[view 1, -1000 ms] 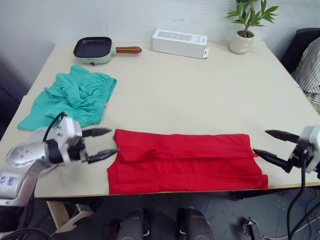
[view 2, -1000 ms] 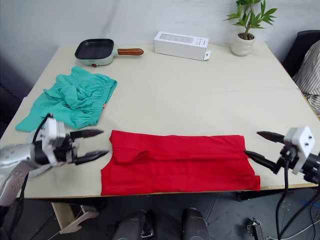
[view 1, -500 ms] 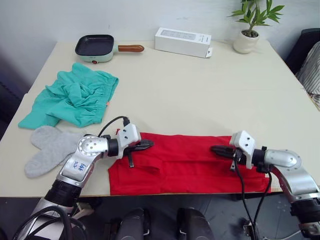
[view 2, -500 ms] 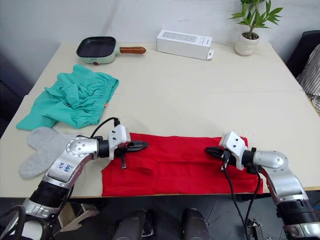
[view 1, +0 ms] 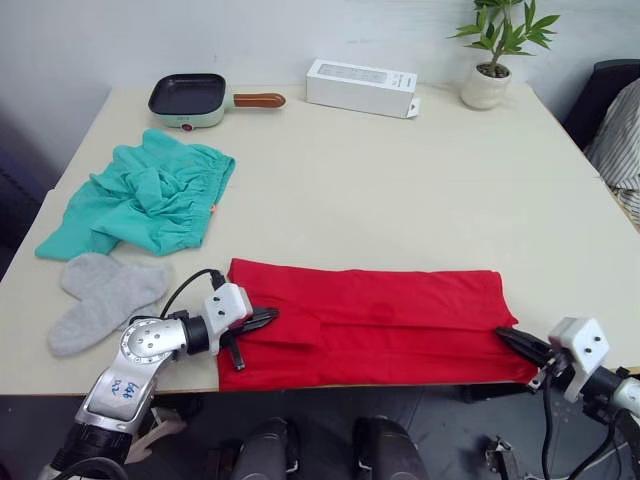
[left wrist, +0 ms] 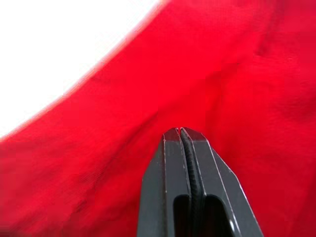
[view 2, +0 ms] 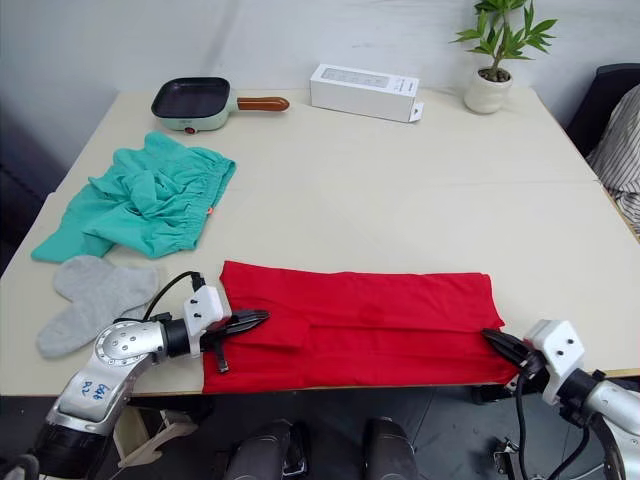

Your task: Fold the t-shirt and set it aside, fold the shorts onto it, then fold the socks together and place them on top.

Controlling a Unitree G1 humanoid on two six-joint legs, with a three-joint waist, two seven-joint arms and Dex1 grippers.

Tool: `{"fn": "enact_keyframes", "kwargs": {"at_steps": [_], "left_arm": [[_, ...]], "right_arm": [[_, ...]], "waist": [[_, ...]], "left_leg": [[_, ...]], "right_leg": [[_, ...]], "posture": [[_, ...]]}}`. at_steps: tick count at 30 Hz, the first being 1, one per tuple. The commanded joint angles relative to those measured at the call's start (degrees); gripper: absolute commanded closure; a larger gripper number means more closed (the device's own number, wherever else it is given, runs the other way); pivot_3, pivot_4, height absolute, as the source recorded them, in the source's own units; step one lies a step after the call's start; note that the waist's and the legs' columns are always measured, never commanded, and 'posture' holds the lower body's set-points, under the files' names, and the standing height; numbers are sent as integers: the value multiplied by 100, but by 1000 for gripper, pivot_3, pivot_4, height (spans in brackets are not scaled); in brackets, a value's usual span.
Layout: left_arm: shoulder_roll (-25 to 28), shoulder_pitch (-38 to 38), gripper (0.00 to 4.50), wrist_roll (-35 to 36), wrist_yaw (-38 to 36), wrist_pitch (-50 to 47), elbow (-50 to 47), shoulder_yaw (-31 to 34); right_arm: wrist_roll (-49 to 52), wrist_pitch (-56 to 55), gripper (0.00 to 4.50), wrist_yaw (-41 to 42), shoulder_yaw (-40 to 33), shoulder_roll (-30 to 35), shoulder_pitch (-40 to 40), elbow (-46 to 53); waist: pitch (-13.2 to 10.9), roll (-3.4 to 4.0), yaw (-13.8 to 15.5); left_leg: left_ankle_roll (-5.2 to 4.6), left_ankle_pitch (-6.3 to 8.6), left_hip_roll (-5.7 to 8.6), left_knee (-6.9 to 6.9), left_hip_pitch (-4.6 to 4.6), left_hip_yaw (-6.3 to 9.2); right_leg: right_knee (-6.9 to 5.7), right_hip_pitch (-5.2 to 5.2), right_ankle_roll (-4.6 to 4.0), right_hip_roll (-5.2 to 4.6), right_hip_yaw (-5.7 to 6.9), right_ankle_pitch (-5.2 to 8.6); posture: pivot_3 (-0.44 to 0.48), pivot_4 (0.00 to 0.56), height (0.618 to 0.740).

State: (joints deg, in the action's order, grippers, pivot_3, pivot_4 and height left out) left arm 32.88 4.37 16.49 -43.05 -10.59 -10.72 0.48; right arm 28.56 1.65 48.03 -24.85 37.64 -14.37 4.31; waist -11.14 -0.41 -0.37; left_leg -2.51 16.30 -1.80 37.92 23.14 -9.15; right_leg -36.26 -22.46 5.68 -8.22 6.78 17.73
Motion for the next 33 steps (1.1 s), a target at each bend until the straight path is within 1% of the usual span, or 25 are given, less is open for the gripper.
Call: {"fn": "enact_keyframes", "kwargs": {"at_steps": [1,3,4,6,8,10,13,16,18,19,22,27,29,30,32,33], "left_arm": [[-266,135,4456,864,199,-468,-487,522],[-343,259,4456,962,382,-754,-535,605],[-320,320,4456,843,462,-846,-530,543],[-243,497,4456,448,511,-851,-395,228],[-186,641,4456,15,508,-761,-194,-141],[-238,796,4456,-290,602,-771,86,-377],[-491,1060,4456,-399,895,-889,480,-364],[-582,1296,4456,-572,1007,-848,960,-365],[-489,1489,4456,-915,1268,-800,1475,-362],[-491,1552,4456,-950,1334,-792,1625,-309],[-595,1723,4456,-808,1379,-722,1858,-87],[-689,1847,4456,-619,1189,-310,2006,131],[-747,1837,4456,-330,980,-119,1845,322],[-754,1814,4456,-207,849,46,1764,413],[-694,1727,4456,117,529,158,1410,570],[-639,1659,4485,359,328,79,1130,642]], "right_arm": [[831,776,4500,-459,-251,-38,382,825],[1161,1308,4500,-668,-68,-75,637,1127],[1165,1524,4500,-708,105,-46,709,1256],[778,1852,4500,-704,777,74,903,1434],[260,1954,4500,-745,1331,172,1090,1442],[-143,1952,4500,-985,1657,61,1307,1292],[-537,1806,4500,-1150,1870,-81,1491,938],[-798,1414,4500,-1137,1770,-135,1596,237],[-896,1023,4500,-1262,1448,-168,1704,-444],[-887,909,4500,-1309,1311,-195,1746,-674],[-868,585,4500,-1416,879,-166,1976,-1647],[-840,-42,4500,-1413,423,-149,2470,-2860],[-537,-113,4500,-1110,252,-150,2619,-2834],[-307,-39,4500,-800,194,-109,2658,-2675],[243,537,4500,-15,129,185,2715,-2282],[409,881,4333,367,159,442,2767,-2173]], "waist": [[0,0,10],[0,0,23],[0,0,37],[1,-2,52],[2,-4,58],[2,-4,54],[2,-4,46],[2,-6,51],[3,-7,46],[3,-7,39],[8,-14,27],[11,-19,10],[10,-20,8],[10,-19,9],[8,-16,1],[1,-5,-4]], "left_leg": [[-1,0,0,0,1,0],[0,-1,1,1,1,7],[0,-1,1,1,1,8],[-6,-3,4,1,2,12],[-25,-13,7,1,7,11],[-28,-11,13,1,11,6],[-37,-14,14,3,16,-1],[-39,-16,13,3,16,1],[-39,-16,13,3,12,1],[-40,-18,13,4,8,-1],[-44,-21,13,4,5,-5],[-39,-23,10,4,2,-5],[-39,-24,10,4,2,-8],[-39,-24,10,5,5,-8],[-39,-24,9,4,5,-8],[-39,-24,8,4,8,-8]], "right_leg": [[-2,-1,0,-1,0,0],[-7,-1,0,-3,3,0],[-9,-1,0,-3,4,0],[-9,1,0,-2,11,0],[-4,0,0,0,18,0],[-2,-3,0,-3,17,0],[3,-7,4,-3,15,-2],[3,-5,5,-2,19,-3],[-1,-1,6,0,20,-3],[-1,0,6,2,22,-3],[-2,3,7,2,22,-4],[-11,2,7,2,17,-4],[-12,1,7,2,14,-4],[-13,-3,7,1,13,-4],[-13,-5,7,1,12,-4],[-13,-7,7,1,10,-4]], "posture": [[0,150,740],[0,150,740],[0,150,740],[0,150,740],[0,150,740],[0,150,740],[0,150,740],[0,150,740],[0,150,740],[0,150,740],[0,150,740],[0,150,740],[0,150,740],[0,150,740],[0,150,740],[0,150,740]]}}
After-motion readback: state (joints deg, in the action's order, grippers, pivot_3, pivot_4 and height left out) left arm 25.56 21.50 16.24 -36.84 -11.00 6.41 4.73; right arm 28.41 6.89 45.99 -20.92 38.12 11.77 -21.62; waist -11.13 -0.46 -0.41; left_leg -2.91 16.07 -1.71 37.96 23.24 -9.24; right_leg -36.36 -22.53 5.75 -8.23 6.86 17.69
